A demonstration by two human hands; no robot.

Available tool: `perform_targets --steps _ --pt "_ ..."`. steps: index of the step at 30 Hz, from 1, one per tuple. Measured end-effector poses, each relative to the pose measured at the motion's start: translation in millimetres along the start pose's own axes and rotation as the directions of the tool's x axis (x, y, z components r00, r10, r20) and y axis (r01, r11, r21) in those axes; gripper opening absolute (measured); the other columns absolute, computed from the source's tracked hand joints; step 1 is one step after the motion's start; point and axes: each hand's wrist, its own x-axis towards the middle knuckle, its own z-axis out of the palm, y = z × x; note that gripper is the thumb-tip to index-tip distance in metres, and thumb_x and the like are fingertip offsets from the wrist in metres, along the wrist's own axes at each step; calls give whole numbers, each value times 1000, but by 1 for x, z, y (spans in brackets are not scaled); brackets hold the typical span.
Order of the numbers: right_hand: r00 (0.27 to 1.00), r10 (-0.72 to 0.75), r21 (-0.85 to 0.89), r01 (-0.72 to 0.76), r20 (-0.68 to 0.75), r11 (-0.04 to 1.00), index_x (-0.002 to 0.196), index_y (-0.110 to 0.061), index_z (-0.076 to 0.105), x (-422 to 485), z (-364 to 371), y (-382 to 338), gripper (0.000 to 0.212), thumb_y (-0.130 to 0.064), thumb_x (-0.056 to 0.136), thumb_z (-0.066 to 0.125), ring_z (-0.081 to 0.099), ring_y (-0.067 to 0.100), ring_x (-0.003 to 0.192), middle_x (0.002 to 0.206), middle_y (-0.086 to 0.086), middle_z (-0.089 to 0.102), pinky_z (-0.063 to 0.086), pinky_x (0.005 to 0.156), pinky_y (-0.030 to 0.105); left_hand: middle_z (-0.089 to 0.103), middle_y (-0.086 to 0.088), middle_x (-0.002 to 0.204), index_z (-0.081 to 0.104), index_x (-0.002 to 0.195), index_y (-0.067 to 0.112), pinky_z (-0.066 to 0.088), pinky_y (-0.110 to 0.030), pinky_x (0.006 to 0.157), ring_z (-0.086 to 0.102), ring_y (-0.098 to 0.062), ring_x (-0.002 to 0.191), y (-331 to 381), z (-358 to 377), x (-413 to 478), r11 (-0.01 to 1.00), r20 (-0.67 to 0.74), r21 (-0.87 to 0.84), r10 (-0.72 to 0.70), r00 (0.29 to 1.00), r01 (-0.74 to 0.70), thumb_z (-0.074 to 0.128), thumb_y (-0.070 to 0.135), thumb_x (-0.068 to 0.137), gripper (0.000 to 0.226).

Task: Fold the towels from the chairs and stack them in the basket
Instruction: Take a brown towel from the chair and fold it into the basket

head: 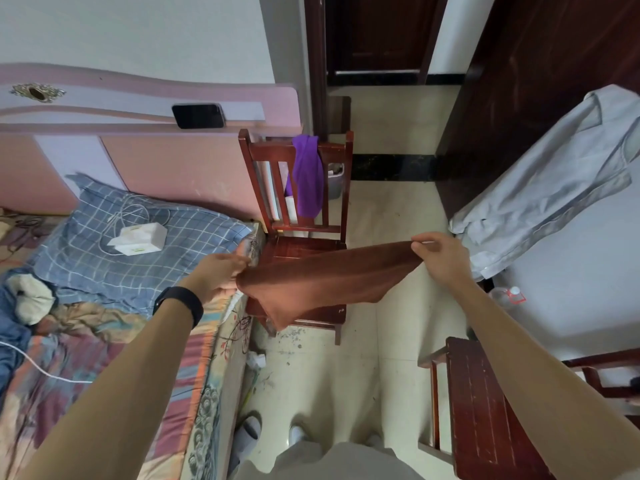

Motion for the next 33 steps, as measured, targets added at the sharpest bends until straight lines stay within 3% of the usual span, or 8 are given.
perform_targets --steps 3,6,9,11,13,18,28,33 --pt "995 47 -119 -36 92 992 100 -26 76 -1 13 11 12 -31 92 68 64 15 84 86 -3 71 43 79 26 63 -4 92 71 107 14 42 -30 66 54 -16 74 -2 9 -8 994 88 -67 -83 993 89 56 19 100 17" --pt "981 175 149 -185 80 971 91 -30 77 -2 21 23 6 -29 90 71 68 18 80 89 1 75 57 78 36 64 -5 96 69 111 12 46 -25 70 58 -14 78 -4 7 -16 967 158 -253 40 987 2 60 11 97 17" --pt "945 234 388 -308 227 869 102 -28 75 -9 30 23 13 -20 92 72 67 19 103 112 4 72 55 82 36 62 -1 113 70 110 24 46 -33 96 59 -19 100 -14 -1 -16 939 225 257 171 959 -227 74 5 82 34" --pt "924 158 327 -277 347 903 121 -20 70 -15 37 24 37 -10 85 77 65 16 105 115 2 70 51 88 34 64 4 109 71 117 25 43 -31 96 56 -15 99 -23 3 -11 680 182 670 239 954 -298 77 10 80 40" --pt "930 69 127 -122 360 984 129 -15 67 -21 47 31 50 -5 81 79 68 16 102 114 3 72 51 96 32 71 0 105 73 114 22 43 -25 84 60 -17 94 -32 8 -11 587 107 753 337 935 -298 73 16 85 29" --pt "970 -144 -266 193 194 944 114 -18 76 -39 70 39 22 -22 95 66 67 22 95 104 4 75 37 78 22 69 -8 97 69 104 13 43 -34 74 60 -26 88 -61 4 -4 691 -86 670 435 896 -271 65 19 94 13" --pt "965 -83 -321 164 250 933 114 -18 73 -34 136 90 22 -28 99 60 67 25 88 105 6 70 52 84 36 57 -7 100 62 112 16 50 -43 74 62 -33 88 -147 1 51 550 48 805 313 948 -223 40 37 104 32" --pt "994 -24 -333 57 105 941 106 -24 66 33 199 91 19 -37 102 53 57 21 71 89 -1 65 48 73 32 69 -14 91 60 112 17 46 -38 68 65 -37 87 -143 5 159 634 5 752 269 963 -181 41 37 103 29"
